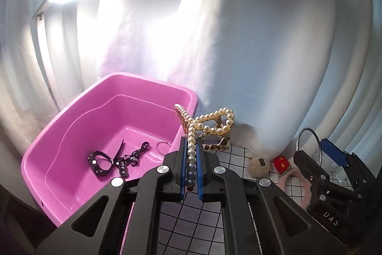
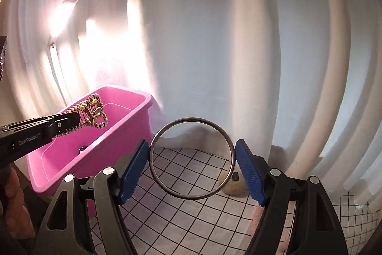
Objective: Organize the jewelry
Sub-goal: 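Carry the hair claw and silver ring over the pink tub and open both tools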
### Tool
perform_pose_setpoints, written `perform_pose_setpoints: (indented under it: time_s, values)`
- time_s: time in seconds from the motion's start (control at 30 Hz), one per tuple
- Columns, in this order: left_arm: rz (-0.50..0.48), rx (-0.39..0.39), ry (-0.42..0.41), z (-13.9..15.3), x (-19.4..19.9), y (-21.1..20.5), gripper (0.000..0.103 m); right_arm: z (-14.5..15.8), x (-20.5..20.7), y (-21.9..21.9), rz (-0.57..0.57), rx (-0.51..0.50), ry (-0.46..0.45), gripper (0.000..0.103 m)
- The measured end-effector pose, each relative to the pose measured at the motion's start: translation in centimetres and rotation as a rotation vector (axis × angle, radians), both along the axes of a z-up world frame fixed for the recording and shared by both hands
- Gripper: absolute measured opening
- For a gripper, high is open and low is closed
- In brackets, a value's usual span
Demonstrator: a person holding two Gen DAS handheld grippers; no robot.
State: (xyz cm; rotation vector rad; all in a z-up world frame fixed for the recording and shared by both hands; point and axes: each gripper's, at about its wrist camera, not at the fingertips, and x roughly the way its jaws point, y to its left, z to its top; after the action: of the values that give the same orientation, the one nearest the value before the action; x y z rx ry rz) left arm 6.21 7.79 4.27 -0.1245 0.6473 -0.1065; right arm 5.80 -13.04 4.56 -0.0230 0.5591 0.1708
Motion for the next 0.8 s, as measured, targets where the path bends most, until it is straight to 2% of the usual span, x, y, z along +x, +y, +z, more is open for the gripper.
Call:
perform_pose_setpoints:
  time_s: [0.17, 0.43, 0.6, 0.8]
  values:
    - [0.096, 0.019, -0.015, 0.7, 0.5, 3.7, 0.007, 1.4, 1.9, 4.0, 0.102, 0.007, -0.029, 0.072]
    - [0.216, 0.023, -0.010, 0.2, 0.8, 9.8, 0.007, 2.5, 4.8, 10.9, 0.249, 0.006, -0.044, 0.072]
    - [0.270, 0.015, 0.020, -1.2, 1.4, 12.9, 0.007, 1.9, 6.6, 15.2, 0.324, -0.013, -0.019, 0.072]
    - [0.311, 0.002, 0.097, -4.3, 2.1, 15.4, 0.007, -0.3, 8.9, 18.9, 0.371, -0.057, 0.061, 0.072]
